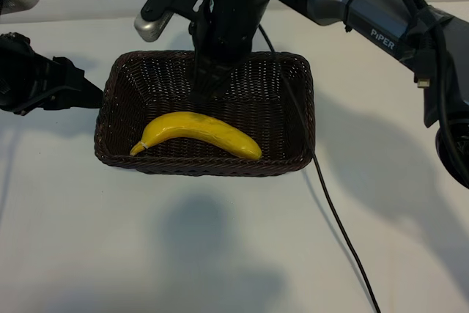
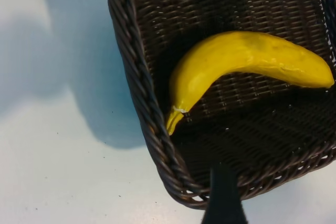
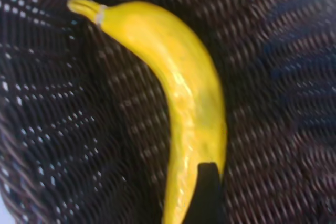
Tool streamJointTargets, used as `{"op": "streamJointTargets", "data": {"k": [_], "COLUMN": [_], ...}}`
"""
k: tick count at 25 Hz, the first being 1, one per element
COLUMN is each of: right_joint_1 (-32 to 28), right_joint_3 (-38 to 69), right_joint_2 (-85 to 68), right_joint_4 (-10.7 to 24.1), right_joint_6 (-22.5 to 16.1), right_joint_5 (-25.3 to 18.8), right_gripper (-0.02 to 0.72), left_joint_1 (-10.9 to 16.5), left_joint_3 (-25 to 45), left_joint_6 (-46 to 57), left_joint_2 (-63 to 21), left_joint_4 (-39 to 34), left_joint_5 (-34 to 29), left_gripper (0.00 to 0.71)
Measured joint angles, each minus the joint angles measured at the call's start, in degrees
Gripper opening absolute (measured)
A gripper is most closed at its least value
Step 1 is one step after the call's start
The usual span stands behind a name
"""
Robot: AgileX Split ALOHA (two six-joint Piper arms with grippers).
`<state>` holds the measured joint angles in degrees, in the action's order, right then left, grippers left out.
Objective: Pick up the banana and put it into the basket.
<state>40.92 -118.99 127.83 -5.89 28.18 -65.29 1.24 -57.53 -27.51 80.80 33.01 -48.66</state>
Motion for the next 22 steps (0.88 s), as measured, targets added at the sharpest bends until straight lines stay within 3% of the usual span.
{"op": "streamJointTargets", "data": {"k": [11, 22], "right_joint_1": [-0.4, -6.9], "right_joint_3": [-0.3, -0.3], "right_joint_2": [0.0, -5.2], "right_joint_4": [2.3, -0.2], "right_joint_6": [-4.5, -6.3], "right_joint_5": [-1.1, -3.7], "right_gripper": [0.603, 0.601], "left_joint_1": [0.0, 0.0], "left_joint_3": [0.0, 0.0], "left_joint_6": [-0.2, -0.2], "left_joint_2": [0.0, 0.0], "left_joint_4": [0.0, 0.0], "left_joint_5": [0.0, 0.0], "left_gripper": [0.538, 0.538]}}
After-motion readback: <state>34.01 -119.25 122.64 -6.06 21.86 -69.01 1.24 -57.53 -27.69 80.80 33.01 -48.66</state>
